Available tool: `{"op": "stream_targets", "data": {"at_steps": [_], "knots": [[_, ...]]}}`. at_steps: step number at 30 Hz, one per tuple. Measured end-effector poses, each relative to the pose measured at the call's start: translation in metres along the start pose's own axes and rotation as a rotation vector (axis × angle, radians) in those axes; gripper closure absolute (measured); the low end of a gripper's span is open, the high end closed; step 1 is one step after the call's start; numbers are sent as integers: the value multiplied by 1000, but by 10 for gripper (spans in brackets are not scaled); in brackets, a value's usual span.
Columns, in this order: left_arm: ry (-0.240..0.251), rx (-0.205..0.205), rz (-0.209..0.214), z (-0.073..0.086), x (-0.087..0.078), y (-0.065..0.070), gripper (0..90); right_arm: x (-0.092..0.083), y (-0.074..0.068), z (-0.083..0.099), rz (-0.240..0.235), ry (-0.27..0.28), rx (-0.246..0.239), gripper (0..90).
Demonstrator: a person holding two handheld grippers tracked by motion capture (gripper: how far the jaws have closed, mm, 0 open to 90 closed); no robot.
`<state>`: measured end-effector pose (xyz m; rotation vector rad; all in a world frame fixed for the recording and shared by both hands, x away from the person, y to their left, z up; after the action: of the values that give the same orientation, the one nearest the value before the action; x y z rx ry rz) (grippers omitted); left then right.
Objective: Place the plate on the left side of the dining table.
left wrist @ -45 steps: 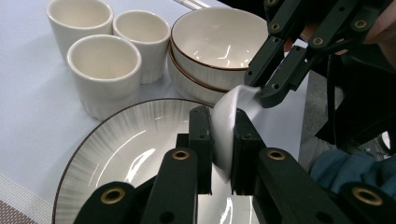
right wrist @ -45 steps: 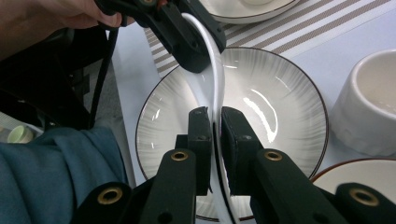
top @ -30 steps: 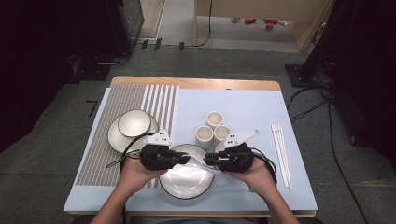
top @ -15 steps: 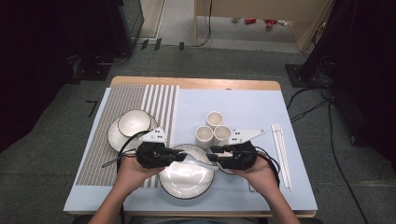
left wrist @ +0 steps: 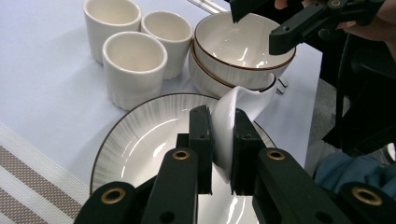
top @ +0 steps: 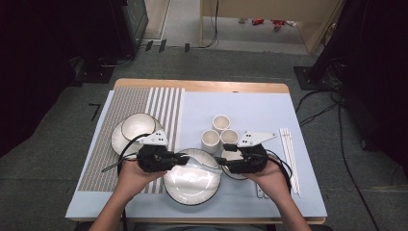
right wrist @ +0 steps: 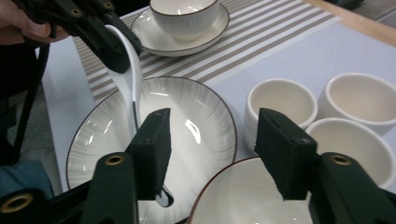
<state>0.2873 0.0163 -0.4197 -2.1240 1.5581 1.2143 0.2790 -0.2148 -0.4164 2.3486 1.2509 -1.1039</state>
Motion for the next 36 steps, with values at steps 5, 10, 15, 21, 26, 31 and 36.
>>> {"op": "stream_targets", "data": {"at_steps": [5,10,15,21,26,31,36], "knots": [[-2,-7,-3,1,-1,-1,834,2,3,2,42,-11,1,316],[0,-11,-4,1,-2,-3,834,2,7,2,77,-8,21,262],[4,-16,-13,2,-5,-5,834,-1,11,3,87,6,35,220],[8,-25,-18,3,-7,-7,834,-2,17,6,97,6,58,161],[6,-29,-23,4,-8,-8,834,-4,21,8,112,15,73,162],[10,-32,-37,5,-11,-11,834,-5,25,10,119,16,77,166],[9,-40,-46,7,-12,-15,834,-7,28,12,126,18,88,167]]}}
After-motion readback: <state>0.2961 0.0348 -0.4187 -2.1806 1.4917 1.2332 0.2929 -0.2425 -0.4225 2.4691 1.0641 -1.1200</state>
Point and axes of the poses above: each handheld gripper's, and its own axes: x roughly forward along the jaws, z roughly out of its underside, y roughly to its right, the point moved 5 cm from there along x, roughly forward along the jaws, and after that the axes turned 13 degrees about -y, right-handed, at the moved point
